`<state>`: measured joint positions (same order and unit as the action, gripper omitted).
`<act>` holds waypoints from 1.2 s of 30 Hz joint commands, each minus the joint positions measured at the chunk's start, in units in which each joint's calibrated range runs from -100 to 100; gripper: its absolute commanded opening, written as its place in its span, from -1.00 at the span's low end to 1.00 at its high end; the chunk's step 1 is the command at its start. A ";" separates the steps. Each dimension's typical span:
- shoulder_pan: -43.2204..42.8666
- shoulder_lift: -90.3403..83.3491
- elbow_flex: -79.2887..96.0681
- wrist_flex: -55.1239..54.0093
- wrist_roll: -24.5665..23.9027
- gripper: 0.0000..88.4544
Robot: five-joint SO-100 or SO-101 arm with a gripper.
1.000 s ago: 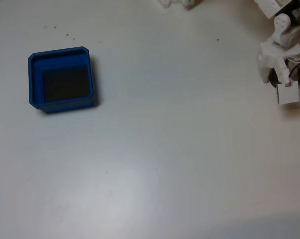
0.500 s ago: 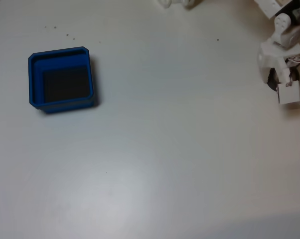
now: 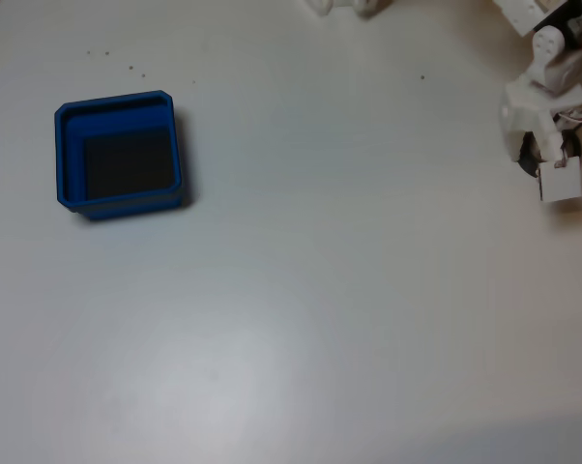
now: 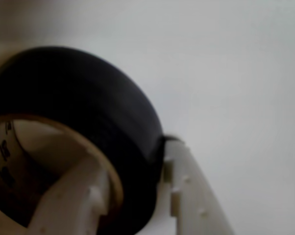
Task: Pick the black tape roll and drop it in the blue box
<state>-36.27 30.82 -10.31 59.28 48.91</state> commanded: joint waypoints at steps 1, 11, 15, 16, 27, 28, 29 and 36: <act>0.75 -4.82 -1.82 0.21 0.45 -0.97; 5.54 -16.44 -3.16 5.08 0.45 -0.97; 11.11 -18.53 -4.87 9.45 0.54 -0.97; 13.06 -18.61 -5.41 10.44 0.54 -0.97; 37.39 -18.61 -10.17 14.07 7.81 -0.97; 39.84 -18.61 -10.80 14.07 8.25 -0.97; 42.38 -18.61 -11.52 14.07 8.60 -0.97; 58.89 -18.36 -14.12 13.99 9.82 -0.97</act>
<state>16.67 16.93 -20.09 72.91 58.35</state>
